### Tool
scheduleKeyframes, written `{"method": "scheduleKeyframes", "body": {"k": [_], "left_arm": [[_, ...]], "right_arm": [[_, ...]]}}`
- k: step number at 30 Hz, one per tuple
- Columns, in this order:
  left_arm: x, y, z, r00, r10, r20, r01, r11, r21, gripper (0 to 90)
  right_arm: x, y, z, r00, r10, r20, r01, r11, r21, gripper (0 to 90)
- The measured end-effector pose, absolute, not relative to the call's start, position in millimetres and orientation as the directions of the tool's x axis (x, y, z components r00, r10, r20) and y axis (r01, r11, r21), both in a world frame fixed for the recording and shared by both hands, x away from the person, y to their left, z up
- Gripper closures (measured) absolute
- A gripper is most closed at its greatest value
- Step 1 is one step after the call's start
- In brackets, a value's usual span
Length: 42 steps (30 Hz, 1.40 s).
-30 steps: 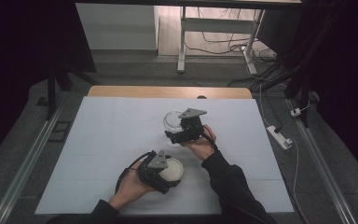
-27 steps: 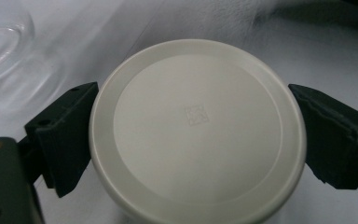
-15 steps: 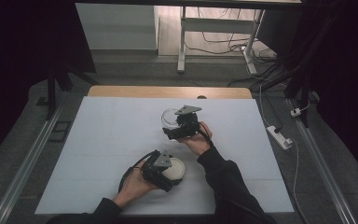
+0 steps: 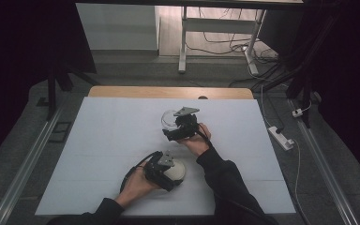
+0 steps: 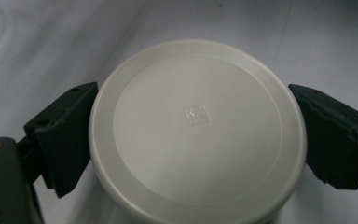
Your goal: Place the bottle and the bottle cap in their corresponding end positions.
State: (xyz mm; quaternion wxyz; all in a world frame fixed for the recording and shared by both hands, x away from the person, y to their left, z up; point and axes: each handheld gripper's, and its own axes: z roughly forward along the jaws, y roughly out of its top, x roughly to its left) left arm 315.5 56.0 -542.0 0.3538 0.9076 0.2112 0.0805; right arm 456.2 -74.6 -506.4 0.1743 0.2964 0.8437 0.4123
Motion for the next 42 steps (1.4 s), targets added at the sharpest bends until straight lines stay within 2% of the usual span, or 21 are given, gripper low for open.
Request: {"method": "scheduleKeyframes", "body": {"k": [9, 12, 15, 20, 42], "left_arm": [[318.8, 55.3, -542.7, 0.900, 0.436, -0.026, 0.343, -0.668, 0.660, 6.6], [319.2, 54.9, -542.8, 0.904, 0.426, -0.031, 0.340, -0.675, 0.655, 3.1], [319.5, 55.8, -542.7, 0.903, 0.428, -0.040, 0.346, -0.669, 0.658, 0.0], [319.8, 60.8, -540.6, 0.890, 0.448, -0.087, 0.379, -0.619, 0.688, 0.0], [308.8, 87.9, -524.1, 0.878, 0.460, -0.128, 0.407, -0.580, 0.705, 0.0]], "right_arm": [[455.7, -75.7, -506.7, -0.760, 0.649, -0.042, 0.369, 0.483, 0.794, 5.9], [456.3, -75.6, -507.4, -0.759, 0.650, -0.033, 0.377, 0.480, 0.792, 5.4], [456.9, -75.9, -507.7, -0.767, 0.641, -0.011, 0.388, 0.477, 0.789, 0.8], [455.8, -76.5, -507.5, -0.772, 0.636, -0.011, 0.387, 0.484, 0.785, 0.0], [438.6, -90.0, -498.8, -0.769, 0.639, -0.007, 0.415, 0.507, 0.755, 0.0]]}}
